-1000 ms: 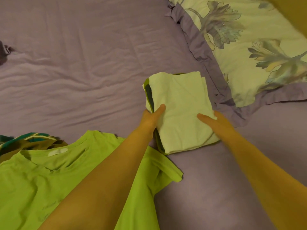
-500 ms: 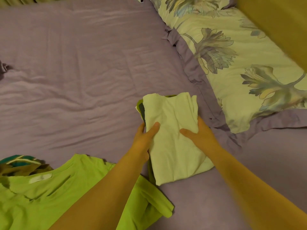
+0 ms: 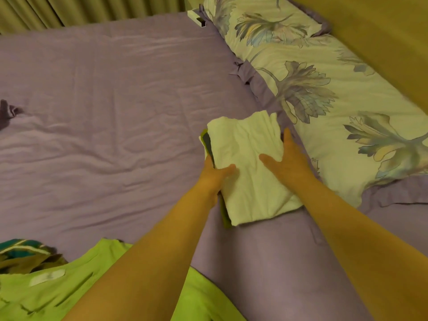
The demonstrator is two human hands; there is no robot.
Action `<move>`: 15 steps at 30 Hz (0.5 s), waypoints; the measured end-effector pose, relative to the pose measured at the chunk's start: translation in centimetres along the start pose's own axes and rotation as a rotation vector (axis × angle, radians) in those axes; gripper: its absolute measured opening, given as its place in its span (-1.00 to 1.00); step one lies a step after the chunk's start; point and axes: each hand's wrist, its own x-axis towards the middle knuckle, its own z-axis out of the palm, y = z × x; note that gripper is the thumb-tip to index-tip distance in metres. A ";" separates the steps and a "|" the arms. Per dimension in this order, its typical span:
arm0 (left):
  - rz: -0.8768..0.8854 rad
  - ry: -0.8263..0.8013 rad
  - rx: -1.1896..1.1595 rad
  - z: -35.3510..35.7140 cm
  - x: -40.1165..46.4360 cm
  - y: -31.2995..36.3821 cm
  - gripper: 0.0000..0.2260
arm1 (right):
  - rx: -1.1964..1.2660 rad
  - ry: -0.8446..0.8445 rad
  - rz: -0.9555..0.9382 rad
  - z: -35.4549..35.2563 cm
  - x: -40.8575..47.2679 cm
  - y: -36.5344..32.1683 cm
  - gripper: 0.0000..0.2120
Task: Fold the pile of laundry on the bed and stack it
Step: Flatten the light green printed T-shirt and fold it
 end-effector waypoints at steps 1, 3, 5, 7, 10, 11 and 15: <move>-0.006 -0.009 0.056 0.0 0.1 -0.7 -0.43 | -0.108 -0.041 0.019 0.7 -0.2 0.2 -0.13; -0.007 -0.019 0.166 -0.1 0.1 -2.1 -0.41 | -0.411 -0.127 0.030 2.1 -1.2 0.8 -0.22; 0.025 -0.010 0.249 -0.3 -0.3 -3.2 -0.44 | -0.597 -0.131 0.011 3.0 -2.2 1.0 -0.33; 0.039 0.022 0.288 -0.7 -1.1 -3.9 -0.45 | -0.681 -0.087 -0.023 3.4 -3.3 0.9 -0.42; 0.028 0.010 0.415 -2.0 -3.3 -4.9 -0.45 | -0.619 0.021 -0.188 3.9 -6.5 0.8 -0.56; 0.033 -0.017 0.497 -2.6 -4.3 -5.3 -0.47 | -0.538 0.052 -0.283 4.2 -8.3 0.7 -0.62; 0.073 -0.158 1.013 -6.7 -7.7 -6.5 -0.66 | -0.339 0.027 -0.456 7.1 -16.7 1.5 -0.71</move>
